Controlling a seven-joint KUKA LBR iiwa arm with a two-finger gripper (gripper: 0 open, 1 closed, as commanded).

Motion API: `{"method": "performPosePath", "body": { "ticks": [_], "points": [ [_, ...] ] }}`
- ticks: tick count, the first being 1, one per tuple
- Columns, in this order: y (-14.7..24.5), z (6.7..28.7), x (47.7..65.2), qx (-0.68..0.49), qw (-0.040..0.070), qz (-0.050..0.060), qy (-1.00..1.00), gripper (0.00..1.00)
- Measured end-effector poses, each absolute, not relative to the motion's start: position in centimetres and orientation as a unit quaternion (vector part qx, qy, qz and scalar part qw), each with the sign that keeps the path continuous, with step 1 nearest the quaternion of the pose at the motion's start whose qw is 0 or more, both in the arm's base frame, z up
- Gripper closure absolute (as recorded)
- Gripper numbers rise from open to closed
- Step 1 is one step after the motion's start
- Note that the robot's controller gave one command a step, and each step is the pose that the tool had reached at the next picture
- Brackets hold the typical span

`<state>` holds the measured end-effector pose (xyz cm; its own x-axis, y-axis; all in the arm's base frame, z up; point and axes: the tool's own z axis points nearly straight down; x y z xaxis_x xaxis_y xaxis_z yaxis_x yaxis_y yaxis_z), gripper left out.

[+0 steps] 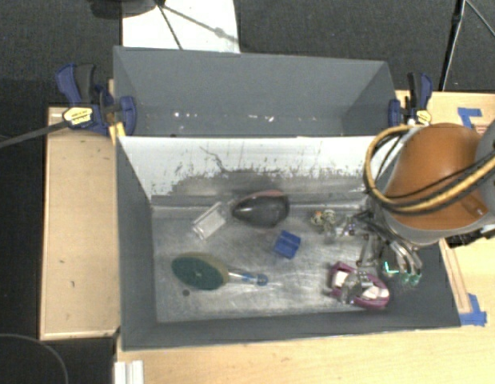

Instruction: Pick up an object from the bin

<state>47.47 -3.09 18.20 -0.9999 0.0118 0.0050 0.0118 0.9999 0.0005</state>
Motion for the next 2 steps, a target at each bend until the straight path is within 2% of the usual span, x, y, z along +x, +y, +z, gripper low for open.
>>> {"method": "performPosePath", "body": {
  "ticks": [1,2],
  "points": [
    [-13.13,7.04,49.11,-0.098,0.000,-0.002,-0.995,0.00],
    [-13.04,7.35,49.45,-0.094,-0.006,0.000,-0.996,1.00]
  ]
}}
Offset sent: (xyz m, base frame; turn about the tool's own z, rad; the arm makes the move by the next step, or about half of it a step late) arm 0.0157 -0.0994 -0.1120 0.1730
